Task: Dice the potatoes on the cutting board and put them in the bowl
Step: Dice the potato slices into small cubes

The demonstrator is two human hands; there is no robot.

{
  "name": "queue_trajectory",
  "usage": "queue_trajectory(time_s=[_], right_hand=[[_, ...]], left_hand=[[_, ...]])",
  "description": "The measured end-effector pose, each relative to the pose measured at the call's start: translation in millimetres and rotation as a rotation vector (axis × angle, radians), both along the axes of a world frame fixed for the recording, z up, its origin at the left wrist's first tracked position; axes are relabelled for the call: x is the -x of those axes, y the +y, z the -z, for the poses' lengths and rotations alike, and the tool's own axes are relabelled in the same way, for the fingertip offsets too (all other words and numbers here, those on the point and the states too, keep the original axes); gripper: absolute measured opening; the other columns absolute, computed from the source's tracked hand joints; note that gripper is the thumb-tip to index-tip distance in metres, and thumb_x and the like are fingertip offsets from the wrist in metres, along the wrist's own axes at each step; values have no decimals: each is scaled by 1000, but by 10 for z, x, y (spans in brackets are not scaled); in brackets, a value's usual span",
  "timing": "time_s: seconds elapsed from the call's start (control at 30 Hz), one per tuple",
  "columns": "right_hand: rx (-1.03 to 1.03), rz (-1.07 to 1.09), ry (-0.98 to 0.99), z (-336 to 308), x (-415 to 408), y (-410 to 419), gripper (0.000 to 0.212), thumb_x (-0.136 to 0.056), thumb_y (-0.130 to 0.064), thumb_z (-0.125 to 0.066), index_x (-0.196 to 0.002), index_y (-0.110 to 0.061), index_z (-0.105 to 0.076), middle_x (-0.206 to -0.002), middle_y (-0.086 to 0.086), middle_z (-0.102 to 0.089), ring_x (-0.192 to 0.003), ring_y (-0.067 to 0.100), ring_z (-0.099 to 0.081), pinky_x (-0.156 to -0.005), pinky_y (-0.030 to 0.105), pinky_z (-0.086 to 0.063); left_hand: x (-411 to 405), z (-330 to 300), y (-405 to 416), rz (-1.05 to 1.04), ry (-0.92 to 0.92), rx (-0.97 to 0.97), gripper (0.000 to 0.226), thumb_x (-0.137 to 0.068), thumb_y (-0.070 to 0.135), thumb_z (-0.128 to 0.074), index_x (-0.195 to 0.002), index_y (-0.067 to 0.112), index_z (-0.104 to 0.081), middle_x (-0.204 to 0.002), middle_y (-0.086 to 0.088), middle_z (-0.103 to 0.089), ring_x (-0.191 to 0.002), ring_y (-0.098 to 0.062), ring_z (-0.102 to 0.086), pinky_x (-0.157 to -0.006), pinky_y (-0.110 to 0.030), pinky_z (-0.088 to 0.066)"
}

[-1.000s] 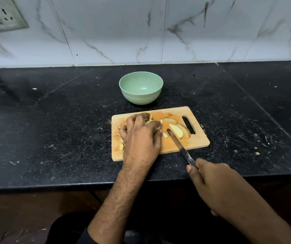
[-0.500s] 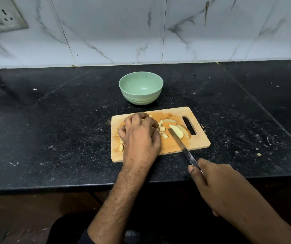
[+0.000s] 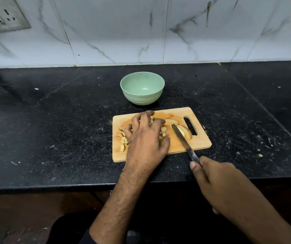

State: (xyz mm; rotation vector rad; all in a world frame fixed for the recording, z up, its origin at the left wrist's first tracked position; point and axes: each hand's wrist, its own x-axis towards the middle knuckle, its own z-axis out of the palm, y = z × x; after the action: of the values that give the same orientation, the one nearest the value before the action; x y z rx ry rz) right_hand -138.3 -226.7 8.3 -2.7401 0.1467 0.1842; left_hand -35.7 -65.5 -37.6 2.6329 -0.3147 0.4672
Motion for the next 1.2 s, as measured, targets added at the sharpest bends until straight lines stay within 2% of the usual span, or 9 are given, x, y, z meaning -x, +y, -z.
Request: queue_trajectory(time_s=[0.13,0.27,0.43,0.63,0.8,1.0,1.2], right_hand=[[-5,14,-2,9,11,-49,36,-103,-51,-29,-82,-27,-45,-67,0,-61,-47,4,-57,-63,30,-56],[-6,27,-8,1,24,-90,36,-102,-52,-29,-82,-27,-45,-68,0,-62,-47,5,-57,-65,33,-57],[9,48,5,5,14,-129,37,-103,-52,-29,-81,-26,-44,-70,0,-60,-55,9,-60,-70,37,-58],[48,62,15,39,-23,-209,37,-101,-55,-28,-84,-27,-44,-73,-2,-59,-64,14,-63,-72,39,-58],[50,50,-10,69,-26,-237,38,-102,-55,-29,-81,-26,-42,-71,-4,-57,-63,10,-60,-69,35,-55],[31,35,-11,95,-8,-238,38,-101,-56,-28,-79,-27,-41,-68,-2,-59,-57,9,-59,-68,38,-57],[41,41,-31,111,-11,-235,38,-101,-56,-28,-79,-28,-40,-70,-3,-59,-59,10,-60,-69,38,-57]], left_hand=[[-32,29,24,-60,0,70,38,-87,45,-67,-123,32,-62,-142,5,-38,-136,-16,-25,-112,-50,-20],[-21,32,14,-30,-44,85,40,-85,58,-66,-115,32,-66,-139,6,-43,-133,-17,-28,-108,-51,-24],[12,-16,-68,22,-167,-47,38,-87,61,-61,-105,29,-69,-128,6,-55,-131,-21,-35,-99,-47,-20],[-59,-112,-216,137,-23,-252,45,-91,63,-48,-117,29,-63,-127,10,-57,-134,-21,-31,-106,-50,-16],[-125,-126,-204,181,31,-247,47,-90,61,-48,-123,29,-58,-128,10,-54,-137,-18,-29,-109,-51,-16],[-209,-192,-128,234,43,-273,47,-87,59,-54,-123,30,-60,-124,13,-56,-132,-11,-33,-112,-49,-15],[-160,-158,-150,216,27,-255,54,-88,69,-47,-124,31,-61,-124,13,-56,-133,-11,-34,-114,-51,-17]])
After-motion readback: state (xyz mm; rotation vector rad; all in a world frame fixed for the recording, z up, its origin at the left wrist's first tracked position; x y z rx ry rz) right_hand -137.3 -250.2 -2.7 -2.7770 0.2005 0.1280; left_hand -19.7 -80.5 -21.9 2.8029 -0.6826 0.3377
